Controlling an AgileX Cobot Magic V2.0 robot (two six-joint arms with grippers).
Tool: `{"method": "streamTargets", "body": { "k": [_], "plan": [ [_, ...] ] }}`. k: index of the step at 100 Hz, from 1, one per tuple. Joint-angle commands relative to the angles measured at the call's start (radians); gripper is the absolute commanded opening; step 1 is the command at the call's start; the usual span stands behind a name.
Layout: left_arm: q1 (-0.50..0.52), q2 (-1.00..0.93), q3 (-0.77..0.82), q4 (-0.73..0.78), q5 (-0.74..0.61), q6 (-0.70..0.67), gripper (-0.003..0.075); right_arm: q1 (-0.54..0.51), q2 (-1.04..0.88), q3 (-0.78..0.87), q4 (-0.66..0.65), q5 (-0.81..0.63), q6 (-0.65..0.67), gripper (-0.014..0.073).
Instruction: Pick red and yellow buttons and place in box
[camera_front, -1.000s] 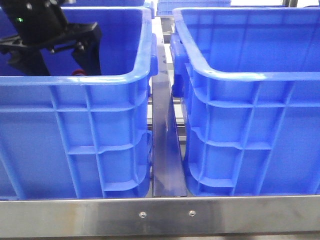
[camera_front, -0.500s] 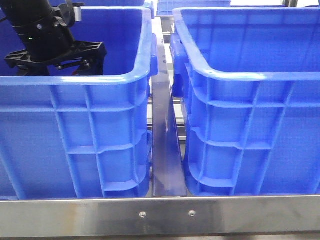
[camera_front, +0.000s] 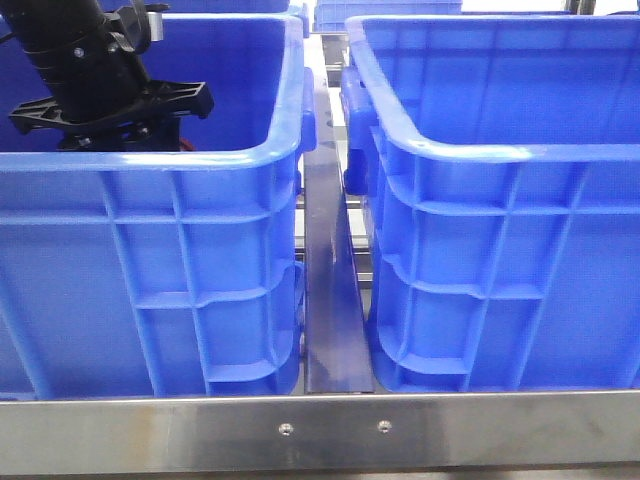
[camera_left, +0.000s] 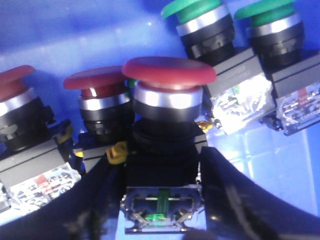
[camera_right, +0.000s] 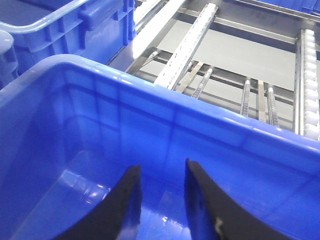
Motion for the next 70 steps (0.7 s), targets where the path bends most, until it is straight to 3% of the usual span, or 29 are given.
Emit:
{"method": "streamTargets", "body": {
  "k": [1,22,38,54,62,70],
  "plan": [
    [0.002,-0.068,-0.032,-0.009,-0.037,-0.008,0.0072,-0.006,-0.031,-0.024,0.078,0.035,0.004,0.0245],
    [-0.015,-0.201,-0.015,-0.046,-0.043,0.107,0.0072,-0.006,-0.034,-0.025,0.078,0.110,0.024,0.0245],
    [-0.015,-0.346,0.056,-0.292,-0.078,0.340,0.0072,-0.006,-0.047,-0.025,0.078,0.169,0.201,0.0269],
    [-0.036,-0.437,0.095,-0.567,-0.062,0.601,0.0072,-0.006,-0.052,-0.025,0.078,0.292,0.433,0.0447],
    [-0.068,-0.442,0.095,-0.609,-0.046,0.639,0.0072,-0.006,-0.052,-0.027,0.078,0.445,0.527,0.0534],
    [-0.108,-0.435,0.095,-0.609,-0.040,0.639,0.0072,-0.003,-0.052,-0.033,0.078,0.566,0.628,0.0542]
  ]
}}
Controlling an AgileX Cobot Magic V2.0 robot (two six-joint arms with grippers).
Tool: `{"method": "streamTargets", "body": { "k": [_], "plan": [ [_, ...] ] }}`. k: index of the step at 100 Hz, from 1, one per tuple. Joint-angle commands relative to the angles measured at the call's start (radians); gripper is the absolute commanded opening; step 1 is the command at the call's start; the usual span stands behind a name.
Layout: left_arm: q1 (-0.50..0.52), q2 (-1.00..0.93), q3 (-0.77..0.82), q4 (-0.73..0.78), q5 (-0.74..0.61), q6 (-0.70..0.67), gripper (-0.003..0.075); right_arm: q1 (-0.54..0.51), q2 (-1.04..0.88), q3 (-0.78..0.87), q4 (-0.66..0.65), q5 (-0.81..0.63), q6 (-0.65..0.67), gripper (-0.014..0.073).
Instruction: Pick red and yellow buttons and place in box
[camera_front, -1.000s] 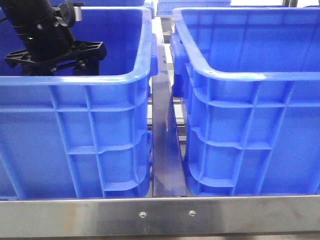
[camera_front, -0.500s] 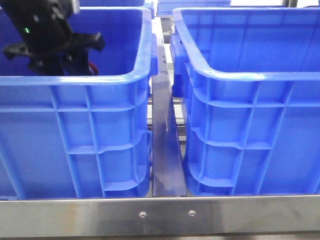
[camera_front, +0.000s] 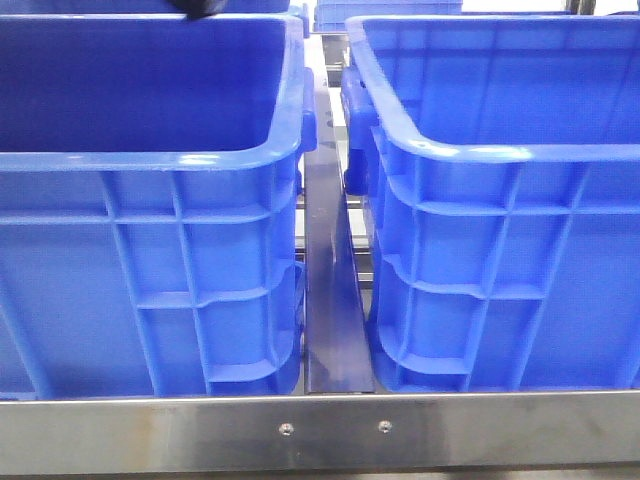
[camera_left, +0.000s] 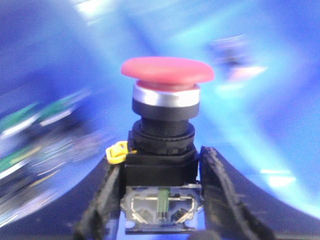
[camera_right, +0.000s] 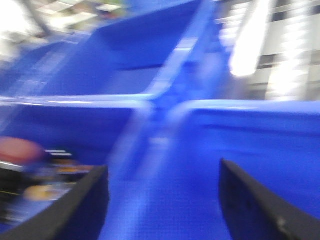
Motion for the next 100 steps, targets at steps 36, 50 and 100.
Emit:
{"method": "streamTargets", "body": {
  "k": [36,50,100],
  "plan": [
    [-0.199,0.023,-0.023,-0.069,-0.039,0.035,0.0072,0.098,-0.024,-0.050,0.031,0.221,0.248,0.0542],
    [-0.205,0.023,-0.023,-0.069,-0.041,0.035,0.0072,0.150,0.010,-0.050,0.004,0.171,0.248,0.0542],
    [-0.205,0.023,-0.023,-0.069,-0.041,0.035,0.0072,0.178,0.129,-0.050,0.003,0.265,0.248,0.0525]
  ]
}}
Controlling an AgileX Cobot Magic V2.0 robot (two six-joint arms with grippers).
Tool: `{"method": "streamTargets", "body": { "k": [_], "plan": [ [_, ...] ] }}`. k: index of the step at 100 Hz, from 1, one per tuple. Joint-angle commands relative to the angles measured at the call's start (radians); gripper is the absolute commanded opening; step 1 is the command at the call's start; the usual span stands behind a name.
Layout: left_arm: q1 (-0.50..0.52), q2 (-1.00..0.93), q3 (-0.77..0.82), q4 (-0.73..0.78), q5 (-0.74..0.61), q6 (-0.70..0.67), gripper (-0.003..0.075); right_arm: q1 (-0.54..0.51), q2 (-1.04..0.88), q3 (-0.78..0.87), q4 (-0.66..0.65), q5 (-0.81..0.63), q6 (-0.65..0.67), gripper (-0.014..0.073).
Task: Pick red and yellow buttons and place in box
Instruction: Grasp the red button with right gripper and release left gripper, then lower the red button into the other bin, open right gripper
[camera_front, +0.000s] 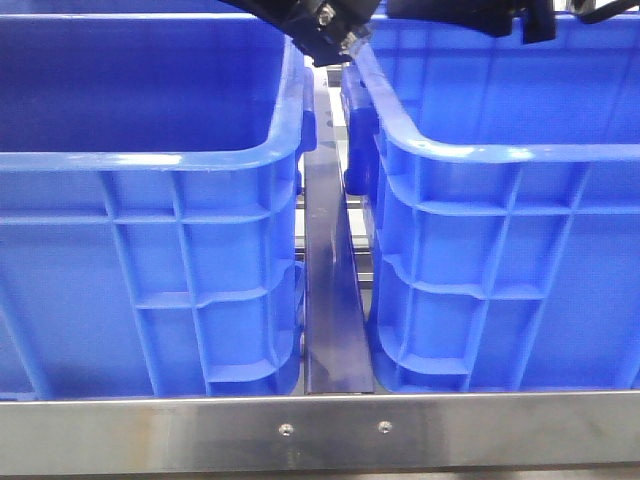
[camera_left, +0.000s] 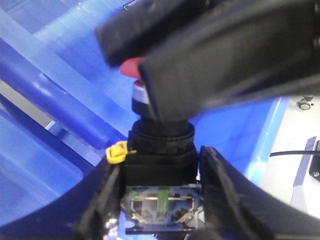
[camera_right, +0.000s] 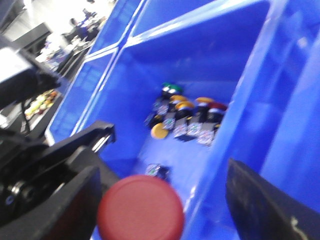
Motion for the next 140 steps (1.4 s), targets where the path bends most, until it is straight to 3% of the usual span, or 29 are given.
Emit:
{"method": "streamTargets", "body": {
  "k": [1,23,30,39,52,59,77,95,122,140],
  "plan": [
    [-0.008,-0.035,-0.027,-0.048,-0.040,0.005,0.0072,0.001,-0.023,-0.034,0.041,0.070,-0.001,0.0521],
    [-0.008,-0.035,-0.027,-0.048,-0.040,0.005,0.0074,0.001,-0.023,-0.034,0.042,0.075,-0.001,0.0237],
    [-0.008,-0.035,-0.027,-0.046,-0.038,0.005,0.0107,0.001,-0.023,-0.034,0.042,0.077,-0.001,0.0190],
    [-0.008,-0.035,-0.027,-0.033,-0.031,0.005,0.0251,0.001,-0.023,-0.034,0.042,0.084,-0.001,0.0185],
    [-0.008,-0.035,-0.032,-0.026,-0.027,0.005,0.0588,-0.001,-0.023,-0.034,0.052,0.082,-0.007,0.0185],
    [-0.008,-0.035,-0.046,-0.021,-0.013,0.005,0.0681,-0.019,-0.023,-0.044,0.058,0.076,-0.028,0.0185],
    [-0.008,-0.035,-0.076,-0.003,0.013,0.005,0.0690,-0.147,-0.025,-0.111,0.056,0.076,-0.105,0.0185],
    [-0.008,-0.035,-0.076,-0.003,0.014,0.005,0.0690,-0.292,-0.025,-0.135,0.050,0.042,-0.296,0.0185],
    [-0.008,-0.035,-0.076,-0.003,0.014,0.005,0.0690,-0.343,-0.020,-0.132,-0.027,-0.304,-0.594,0.0185],
    [-0.008,-0.035,-0.076,-0.003,0.014,0.005,0.0690,-0.343,0.021,-0.132,-0.010,-0.471,-0.651,0.0185]
  ]
}}
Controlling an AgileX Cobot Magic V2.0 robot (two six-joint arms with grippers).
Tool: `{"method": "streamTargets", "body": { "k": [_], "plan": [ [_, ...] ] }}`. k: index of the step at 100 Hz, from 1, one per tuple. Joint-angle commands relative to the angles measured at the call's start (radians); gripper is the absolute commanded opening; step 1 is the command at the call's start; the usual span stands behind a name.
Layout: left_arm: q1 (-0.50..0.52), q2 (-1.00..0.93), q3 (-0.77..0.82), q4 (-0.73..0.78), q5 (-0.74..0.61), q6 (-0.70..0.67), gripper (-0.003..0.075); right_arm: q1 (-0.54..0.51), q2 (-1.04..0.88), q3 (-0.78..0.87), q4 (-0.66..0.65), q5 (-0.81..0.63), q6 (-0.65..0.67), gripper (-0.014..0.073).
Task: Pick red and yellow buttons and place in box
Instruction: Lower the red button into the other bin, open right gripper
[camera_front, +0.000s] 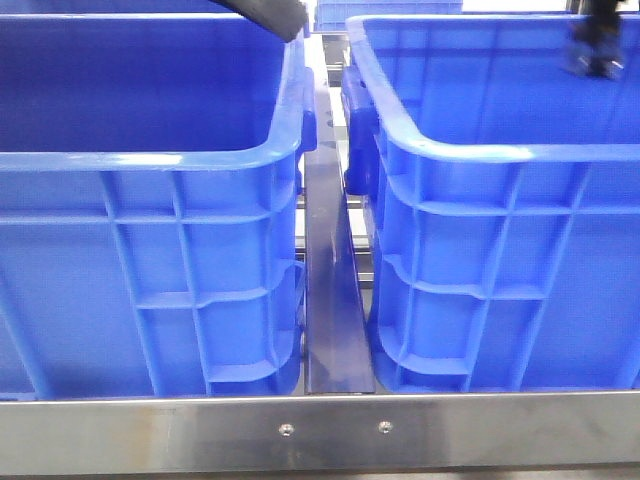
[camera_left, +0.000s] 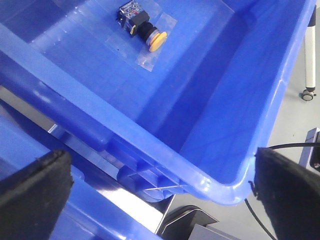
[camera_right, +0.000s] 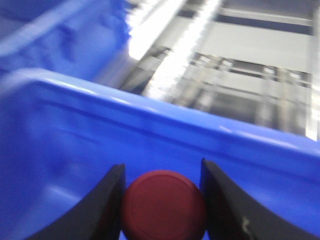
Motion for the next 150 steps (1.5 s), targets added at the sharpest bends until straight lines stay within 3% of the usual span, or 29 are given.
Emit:
{"method": "streamTargets", "body": {
  "k": [1,20,57,108,135,150],
  "plan": [
    [-0.008,-0.037,-0.034,-0.038,-0.031,0.002,0.0690,-0.006,-0.005,-0.035,0.044,-0.045,-0.041,0.0185],
    [-0.008,-0.037,-0.034,-0.038,-0.031,0.002,0.0690,-0.008,0.097,-0.061,0.102,-0.109,-0.119,0.0185],
    [-0.008,-0.037,-0.034,-0.039,-0.031,0.002,0.0690,-0.031,0.281,-0.175,0.143,-0.119,-0.121,0.0185],
    [-0.008,-0.037,-0.034,-0.046,-0.031,0.002,0.0690,-0.031,0.326,-0.177,0.143,-0.142,-0.121,0.0189],
    [-0.008,-0.037,-0.034,-0.046,-0.031,0.002,0.0690,-0.031,0.323,-0.175,0.143,-0.132,-0.121,0.0373],
    [-0.008,-0.037,-0.034,-0.046,-0.031,0.002,0.0690,-0.031,0.321,-0.175,0.143,-0.132,-0.121,0.0379]
  ]
}}
